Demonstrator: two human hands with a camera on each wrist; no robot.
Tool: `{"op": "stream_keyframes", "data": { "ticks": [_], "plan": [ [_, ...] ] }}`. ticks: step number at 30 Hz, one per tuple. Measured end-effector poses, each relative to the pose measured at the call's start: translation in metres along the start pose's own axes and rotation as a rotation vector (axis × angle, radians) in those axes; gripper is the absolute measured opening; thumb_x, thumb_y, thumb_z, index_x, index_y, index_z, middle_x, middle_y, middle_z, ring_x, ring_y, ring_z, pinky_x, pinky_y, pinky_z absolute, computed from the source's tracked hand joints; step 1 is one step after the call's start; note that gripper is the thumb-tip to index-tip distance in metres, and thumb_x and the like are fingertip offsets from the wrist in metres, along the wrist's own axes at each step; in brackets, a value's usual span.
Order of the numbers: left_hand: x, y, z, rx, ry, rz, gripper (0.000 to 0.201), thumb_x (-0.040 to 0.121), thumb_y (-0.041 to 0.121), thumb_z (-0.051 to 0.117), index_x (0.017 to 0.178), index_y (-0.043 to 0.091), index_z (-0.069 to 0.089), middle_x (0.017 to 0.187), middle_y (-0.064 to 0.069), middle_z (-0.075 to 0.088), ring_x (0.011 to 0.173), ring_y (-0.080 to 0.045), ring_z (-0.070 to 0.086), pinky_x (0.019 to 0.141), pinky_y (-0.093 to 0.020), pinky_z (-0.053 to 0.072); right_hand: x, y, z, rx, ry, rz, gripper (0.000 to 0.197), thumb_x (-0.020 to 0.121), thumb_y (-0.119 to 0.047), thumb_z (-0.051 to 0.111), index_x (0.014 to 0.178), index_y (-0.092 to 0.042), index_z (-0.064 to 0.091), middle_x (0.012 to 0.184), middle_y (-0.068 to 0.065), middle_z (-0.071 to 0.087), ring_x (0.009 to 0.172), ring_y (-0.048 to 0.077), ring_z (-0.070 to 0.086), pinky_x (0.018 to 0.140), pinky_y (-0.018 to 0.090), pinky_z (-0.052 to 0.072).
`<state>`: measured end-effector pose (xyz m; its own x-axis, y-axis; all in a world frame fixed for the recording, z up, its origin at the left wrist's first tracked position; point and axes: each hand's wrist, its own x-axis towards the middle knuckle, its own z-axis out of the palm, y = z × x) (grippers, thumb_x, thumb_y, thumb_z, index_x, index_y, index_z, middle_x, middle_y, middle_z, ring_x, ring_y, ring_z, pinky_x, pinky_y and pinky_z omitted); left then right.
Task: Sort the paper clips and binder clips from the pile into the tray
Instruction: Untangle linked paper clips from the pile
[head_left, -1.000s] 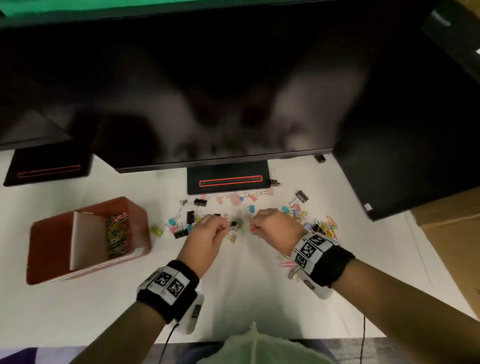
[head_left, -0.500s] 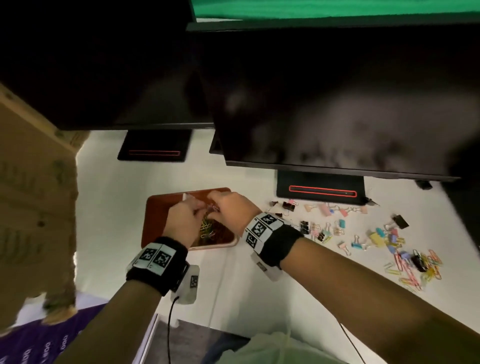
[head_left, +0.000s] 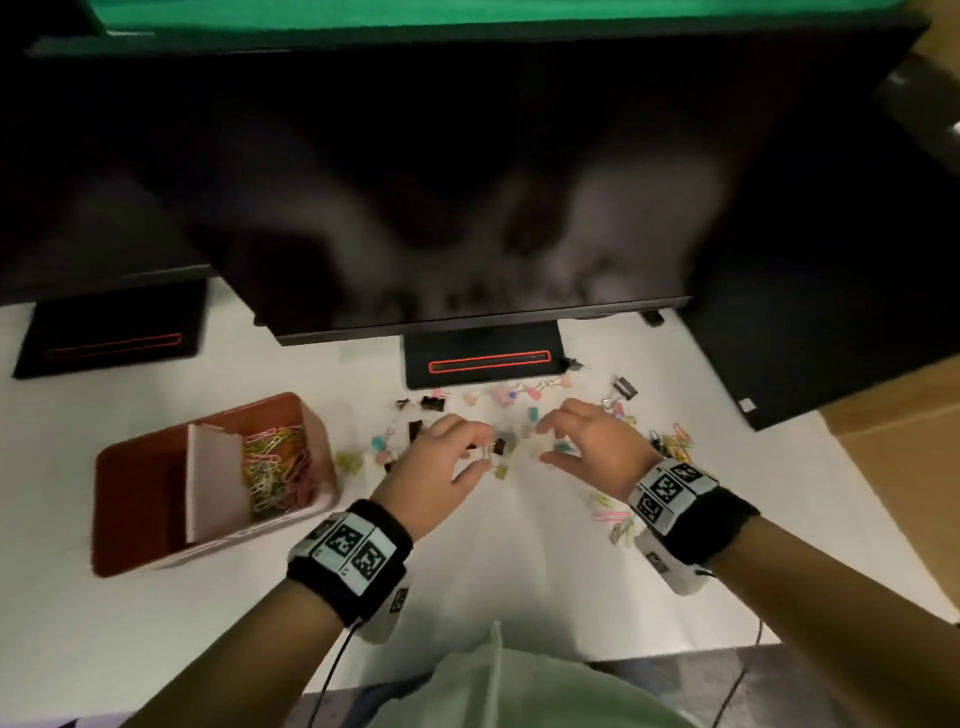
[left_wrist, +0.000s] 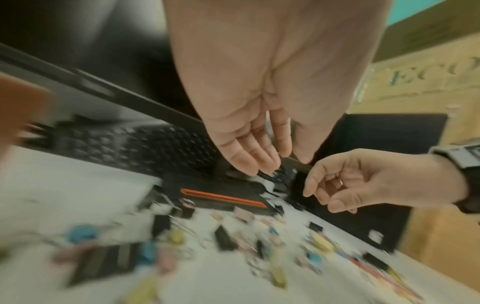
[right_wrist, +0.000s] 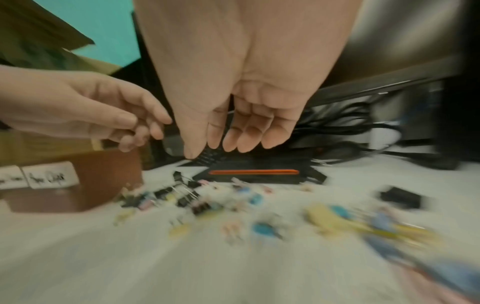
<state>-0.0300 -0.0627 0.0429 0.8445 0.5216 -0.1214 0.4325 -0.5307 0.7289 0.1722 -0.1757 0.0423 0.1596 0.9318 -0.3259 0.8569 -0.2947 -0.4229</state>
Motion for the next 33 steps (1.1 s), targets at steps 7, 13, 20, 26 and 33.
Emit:
{"op": "stream_keyframes", "data": {
  "ticks": [7,13,20,26,33],
  "plan": [
    [0.035,0.043,0.109,0.177,-0.345,0.016,0.060,0.077,0.044,0.067,0.130,0.031,0.041,0.125,0.005,0.041,0.117,-0.015,0.042,0.101,-0.034,0.040,-0.076,0.106,0.002,0.031,-0.230,0.171,0.051,0.084,-0.028,0.068,0.130,-0.025,0.047,0.132,0.000,0.053,0.095,0.011,0.057,0.086,0.022,0.045],
    [0.043,0.064,0.164,0.326,-0.320,-0.112,0.093,0.055,0.067,0.070,0.132,0.029,0.034,0.125,0.003,0.035,0.112,-0.018,0.040,0.098,-0.034,0.041,-0.078,0.141,0.021,0.076,-0.230,0.116,0.075,0.082,-0.034,0.068,0.145,-0.026,0.028,0.148,0.003,0.037,0.127,0.024,0.046,0.104,0.034,0.042],
    [0.050,0.063,0.180,0.172,-0.202,-0.173,0.059,0.072,0.034,0.075,0.122,0.016,0.051,0.121,-0.003,0.043,0.111,-0.020,0.044,0.098,-0.028,0.039,-0.062,0.160,0.028,0.091,-0.121,0.047,0.082,0.075,-0.035,0.075,0.144,-0.020,0.034,0.136,0.005,0.038,0.128,0.021,0.038,0.111,0.031,0.033],
    [0.053,0.058,0.175,0.044,-0.065,-0.182,0.025,0.077,0.013,0.071,0.101,0.008,0.066,0.098,-0.008,0.060,0.092,-0.024,0.058,0.086,-0.029,0.046,-0.052,0.153,0.038,0.176,-0.075,-0.018,0.057,0.081,-0.017,0.071,0.134,-0.014,0.050,0.133,0.007,0.046,0.124,0.023,0.043,0.108,0.030,0.036],
    [0.068,0.060,0.167,0.087,-0.118,-0.264,0.015,0.083,0.013,0.065,0.097,0.007,0.066,0.097,-0.011,0.061,0.091,-0.023,0.056,0.077,-0.019,0.036,-0.033,0.141,0.035,0.186,-0.072,0.002,0.029,0.090,-0.007,0.054,0.117,-0.009,0.062,0.117,0.014,0.061,0.112,0.028,0.054,0.095,0.031,0.043]
  ]
}}
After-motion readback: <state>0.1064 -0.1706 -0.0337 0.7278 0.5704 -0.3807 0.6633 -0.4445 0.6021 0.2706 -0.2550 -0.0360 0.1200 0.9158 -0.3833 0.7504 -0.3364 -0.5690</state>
